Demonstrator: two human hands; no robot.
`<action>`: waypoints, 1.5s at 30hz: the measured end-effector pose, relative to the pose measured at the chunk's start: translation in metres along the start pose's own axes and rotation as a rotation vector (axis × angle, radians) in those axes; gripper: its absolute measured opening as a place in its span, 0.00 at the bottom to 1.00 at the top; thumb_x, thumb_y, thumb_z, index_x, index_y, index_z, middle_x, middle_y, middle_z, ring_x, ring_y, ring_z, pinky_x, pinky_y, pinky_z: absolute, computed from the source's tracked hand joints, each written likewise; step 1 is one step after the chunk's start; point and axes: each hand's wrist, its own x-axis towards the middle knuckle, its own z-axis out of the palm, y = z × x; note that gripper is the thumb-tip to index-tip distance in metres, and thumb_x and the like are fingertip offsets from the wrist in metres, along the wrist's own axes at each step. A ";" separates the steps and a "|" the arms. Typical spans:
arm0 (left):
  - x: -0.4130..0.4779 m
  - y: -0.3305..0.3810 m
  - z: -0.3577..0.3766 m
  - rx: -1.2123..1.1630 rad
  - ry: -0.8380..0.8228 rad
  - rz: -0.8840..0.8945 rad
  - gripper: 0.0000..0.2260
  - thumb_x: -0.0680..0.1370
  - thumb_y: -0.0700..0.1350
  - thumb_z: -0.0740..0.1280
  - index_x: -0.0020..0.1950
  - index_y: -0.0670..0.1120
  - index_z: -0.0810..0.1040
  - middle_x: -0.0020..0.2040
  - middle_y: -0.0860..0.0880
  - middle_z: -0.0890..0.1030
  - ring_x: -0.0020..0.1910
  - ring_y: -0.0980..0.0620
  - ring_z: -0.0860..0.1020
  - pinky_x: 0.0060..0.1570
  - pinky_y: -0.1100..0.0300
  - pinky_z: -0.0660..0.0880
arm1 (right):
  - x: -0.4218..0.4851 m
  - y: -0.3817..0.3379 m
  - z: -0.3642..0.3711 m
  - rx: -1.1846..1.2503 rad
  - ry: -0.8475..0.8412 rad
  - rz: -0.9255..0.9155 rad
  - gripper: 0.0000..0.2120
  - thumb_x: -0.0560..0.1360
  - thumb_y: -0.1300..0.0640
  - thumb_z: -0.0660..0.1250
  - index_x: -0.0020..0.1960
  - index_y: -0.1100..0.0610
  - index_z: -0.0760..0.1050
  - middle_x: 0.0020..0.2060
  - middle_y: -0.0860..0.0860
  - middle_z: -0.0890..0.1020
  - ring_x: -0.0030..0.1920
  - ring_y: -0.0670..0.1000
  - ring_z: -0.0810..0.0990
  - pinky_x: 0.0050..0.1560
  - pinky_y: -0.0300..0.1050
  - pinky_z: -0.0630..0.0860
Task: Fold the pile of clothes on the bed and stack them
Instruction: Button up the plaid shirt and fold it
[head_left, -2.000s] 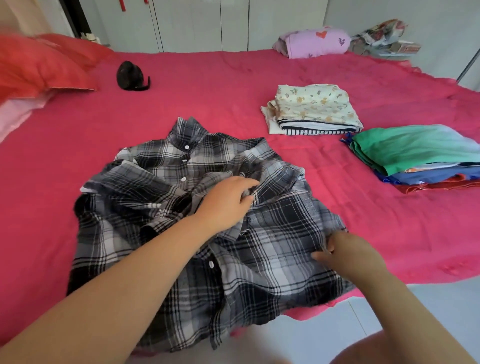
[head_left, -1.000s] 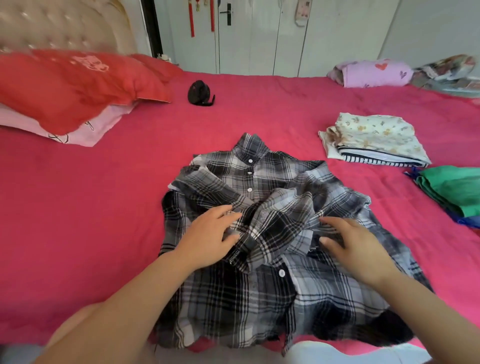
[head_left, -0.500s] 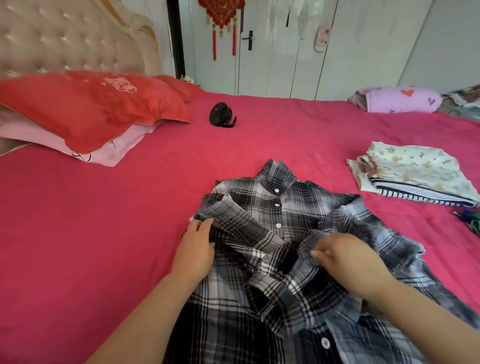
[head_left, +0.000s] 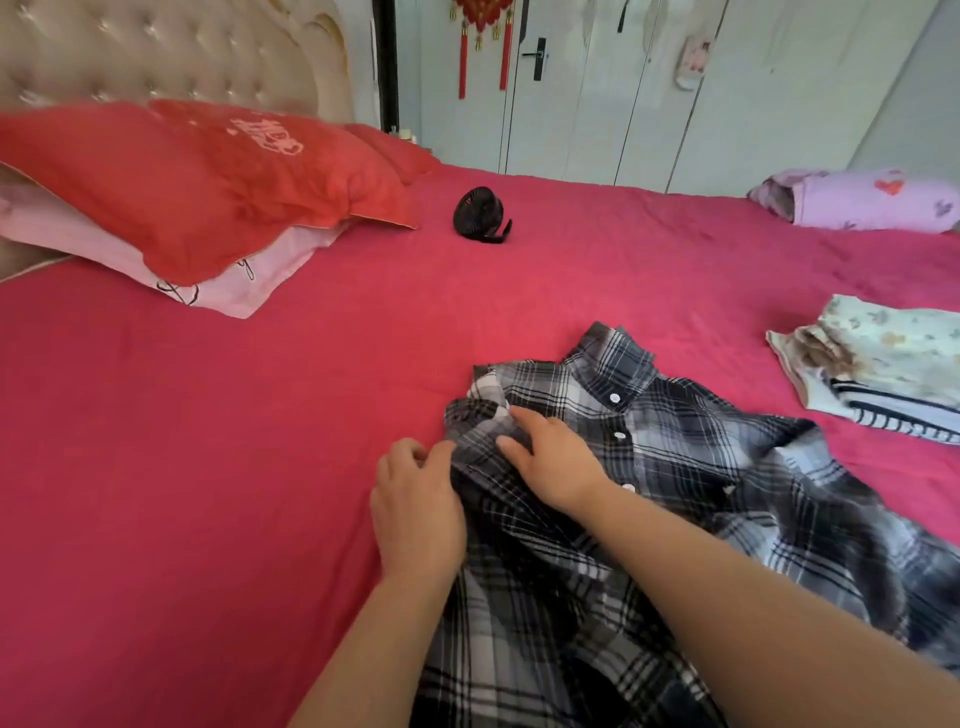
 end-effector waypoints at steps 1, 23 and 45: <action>0.002 0.000 0.001 -0.017 -0.002 -0.019 0.21 0.76 0.40 0.60 0.69 0.54 0.67 0.59 0.49 0.68 0.58 0.48 0.67 0.53 0.57 0.66 | 0.010 -0.003 0.002 0.013 0.018 0.031 0.26 0.78 0.45 0.58 0.72 0.57 0.62 0.62 0.59 0.75 0.62 0.59 0.72 0.58 0.48 0.70; 0.019 -0.009 -0.003 -0.243 -0.001 -0.032 0.10 0.72 0.34 0.59 0.39 0.49 0.63 0.40 0.53 0.65 0.35 0.51 0.64 0.34 0.57 0.56 | 0.095 -0.034 0.002 -0.153 -0.033 -0.072 0.10 0.73 0.54 0.66 0.35 0.57 0.76 0.35 0.53 0.79 0.39 0.52 0.76 0.39 0.39 0.67; 0.025 -0.013 -0.007 -0.354 0.106 -0.087 0.15 0.68 0.29 0.61 0.44 0.45 0.82 0.44 0.55 0.71 0.44 0.51 0.72 0.41 0.56 0.69 | 0.106 -0.016 -0.008 0.672 -0.042 0.312 0.09 0.76 0.64 0.65 0.54 0.62 0.78 0.35 0.54 0.78 0.30 0.48 0.75 0.33 0.41 0.74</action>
